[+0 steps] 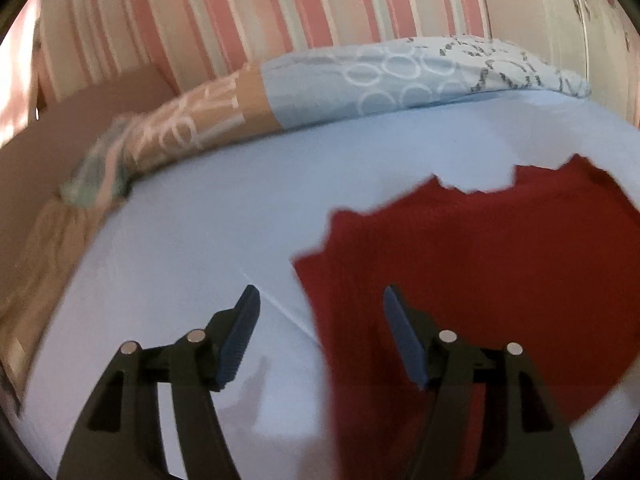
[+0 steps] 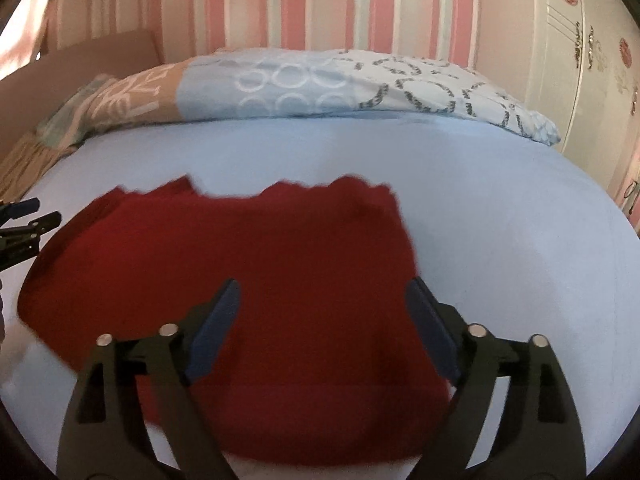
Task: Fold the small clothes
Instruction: 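Press and smooth the folded sweater flat with both open tools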
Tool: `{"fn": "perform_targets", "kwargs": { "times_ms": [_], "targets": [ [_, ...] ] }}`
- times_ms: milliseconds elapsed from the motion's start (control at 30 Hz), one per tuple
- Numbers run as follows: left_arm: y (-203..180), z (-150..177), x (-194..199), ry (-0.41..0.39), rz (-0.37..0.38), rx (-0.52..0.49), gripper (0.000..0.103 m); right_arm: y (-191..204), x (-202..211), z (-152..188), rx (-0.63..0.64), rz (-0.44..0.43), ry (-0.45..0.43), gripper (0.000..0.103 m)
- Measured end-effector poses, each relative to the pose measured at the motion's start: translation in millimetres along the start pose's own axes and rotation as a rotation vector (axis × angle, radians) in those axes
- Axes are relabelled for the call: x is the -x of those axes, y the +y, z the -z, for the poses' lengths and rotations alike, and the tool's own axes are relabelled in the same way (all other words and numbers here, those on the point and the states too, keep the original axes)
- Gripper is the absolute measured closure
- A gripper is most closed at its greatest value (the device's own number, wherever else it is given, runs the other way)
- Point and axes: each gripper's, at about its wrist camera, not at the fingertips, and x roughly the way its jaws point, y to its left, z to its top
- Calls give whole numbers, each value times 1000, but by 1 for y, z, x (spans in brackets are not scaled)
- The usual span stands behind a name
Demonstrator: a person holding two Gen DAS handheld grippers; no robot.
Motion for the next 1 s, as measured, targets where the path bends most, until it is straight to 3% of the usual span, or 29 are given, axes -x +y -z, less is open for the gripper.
{"fn": "perform_targets", "kwargs": {
  "times_ms": [167,333,433,567,800,1000],
  "targets": [
    [-20,31,8,89,62,96,29,15,-2,25,18,46,59,9],
    [-27,47,0,127,32,101,19,5,-14,38,-21,74,137,8],
    [-18,51,-8,147,51,138,14,-10,-19,41,-71,84,170,9],
    [-16,56,-12,140,31,132,7,-14,-24,45,-69,103,181,8],
    [-22,54,-11,146,-3,94,5,-12,-22,42,-58,82,187,4],
    [-33,47,4,157,22,65,5,-8,3,35,-36,64,144,3]
  ]
}}
